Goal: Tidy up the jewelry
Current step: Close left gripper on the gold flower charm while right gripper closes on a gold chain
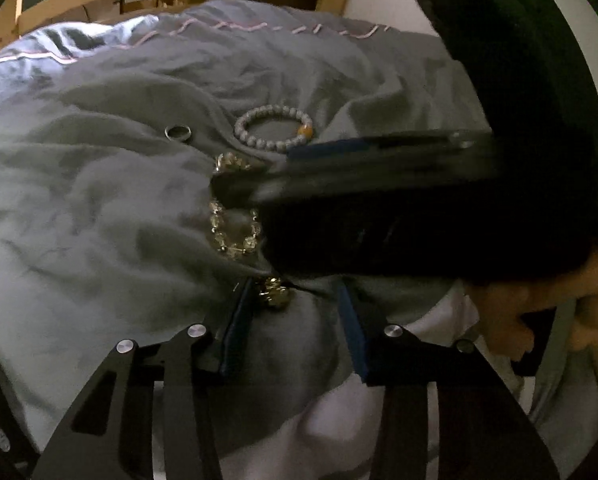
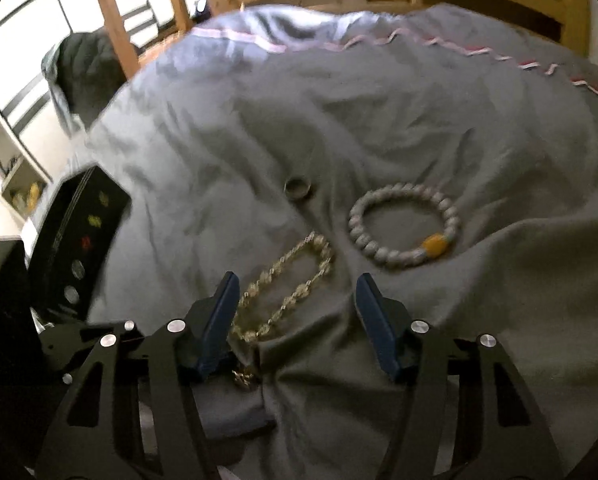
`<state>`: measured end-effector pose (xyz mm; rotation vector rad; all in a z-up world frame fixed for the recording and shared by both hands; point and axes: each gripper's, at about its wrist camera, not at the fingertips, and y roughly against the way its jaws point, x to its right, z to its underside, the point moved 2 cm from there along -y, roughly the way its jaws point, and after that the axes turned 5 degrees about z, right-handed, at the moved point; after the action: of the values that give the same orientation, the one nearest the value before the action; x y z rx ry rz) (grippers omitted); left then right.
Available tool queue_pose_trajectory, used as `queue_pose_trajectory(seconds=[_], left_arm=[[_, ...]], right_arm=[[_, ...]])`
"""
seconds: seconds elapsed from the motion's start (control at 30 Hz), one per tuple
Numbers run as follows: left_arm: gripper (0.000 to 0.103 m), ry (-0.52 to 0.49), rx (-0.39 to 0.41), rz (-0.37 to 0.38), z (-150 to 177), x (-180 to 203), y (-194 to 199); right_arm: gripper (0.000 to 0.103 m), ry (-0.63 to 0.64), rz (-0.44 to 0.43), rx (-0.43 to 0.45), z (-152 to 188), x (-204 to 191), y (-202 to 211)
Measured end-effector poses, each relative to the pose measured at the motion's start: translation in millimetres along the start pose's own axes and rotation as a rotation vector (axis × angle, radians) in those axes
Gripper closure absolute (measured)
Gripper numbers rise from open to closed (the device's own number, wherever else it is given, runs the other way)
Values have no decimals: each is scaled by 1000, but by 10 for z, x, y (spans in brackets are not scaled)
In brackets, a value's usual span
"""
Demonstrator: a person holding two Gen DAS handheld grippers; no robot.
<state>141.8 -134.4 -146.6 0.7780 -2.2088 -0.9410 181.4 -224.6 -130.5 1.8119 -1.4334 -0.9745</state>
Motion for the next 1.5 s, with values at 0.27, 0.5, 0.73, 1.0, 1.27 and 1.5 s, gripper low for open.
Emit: queue_pose_trajectory(seconds=[0.27,0.5,0.73,1.0,1.27,1.5], left_arm=[[89,70,-5,1,20,-128,0],[90,60,27,-37,2,-89,88],[90,75,66,-40,-53,-124,181],[90,52,86,-57,-66,-62,255],[90,92,143,-64,-137,-163,455],[90,70,127,-77,-132,-121,407]], right_arm=[[89,-116,-66,-1,63,176,-102],[93,-199,-131,79,0,289,62],[93,-246,-191,171,-72,324,249],[91,-229,-126,112,-49,307,179],[46,-260,-61,60,51,402,-19],[93,-203,-47,115,34,312,62]])
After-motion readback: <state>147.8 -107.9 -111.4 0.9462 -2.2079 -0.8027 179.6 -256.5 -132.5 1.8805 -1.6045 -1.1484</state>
